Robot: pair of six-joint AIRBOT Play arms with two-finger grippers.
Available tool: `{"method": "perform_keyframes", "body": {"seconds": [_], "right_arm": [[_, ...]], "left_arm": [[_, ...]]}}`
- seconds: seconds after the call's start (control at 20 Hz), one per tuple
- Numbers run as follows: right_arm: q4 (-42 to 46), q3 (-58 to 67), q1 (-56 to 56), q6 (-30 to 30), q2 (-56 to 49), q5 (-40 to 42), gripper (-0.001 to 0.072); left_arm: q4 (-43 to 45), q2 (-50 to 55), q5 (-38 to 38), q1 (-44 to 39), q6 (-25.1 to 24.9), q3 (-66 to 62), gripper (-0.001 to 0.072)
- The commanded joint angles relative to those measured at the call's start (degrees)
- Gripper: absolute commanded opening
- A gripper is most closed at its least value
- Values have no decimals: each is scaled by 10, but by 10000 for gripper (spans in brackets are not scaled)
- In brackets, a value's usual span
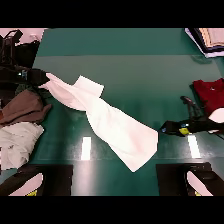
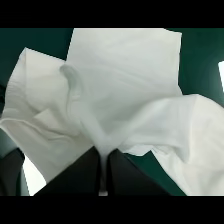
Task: Fold the shirts.
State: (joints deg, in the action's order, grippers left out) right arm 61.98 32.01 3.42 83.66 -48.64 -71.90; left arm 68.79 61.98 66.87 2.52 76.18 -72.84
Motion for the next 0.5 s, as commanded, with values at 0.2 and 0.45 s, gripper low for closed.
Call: {"method": "perform_keyframes", "body": {"seconds": [0.2, 0.45], "right_arm": [[54, 37, -116, 29, -124, 60, 434], [56, 52, -163, 28, -161, 61, 151]], "left_arm": [[0, -1, 17, 0, 4, -1, 27], [0, -1, 22, 0, 3, -1, 27]]}}
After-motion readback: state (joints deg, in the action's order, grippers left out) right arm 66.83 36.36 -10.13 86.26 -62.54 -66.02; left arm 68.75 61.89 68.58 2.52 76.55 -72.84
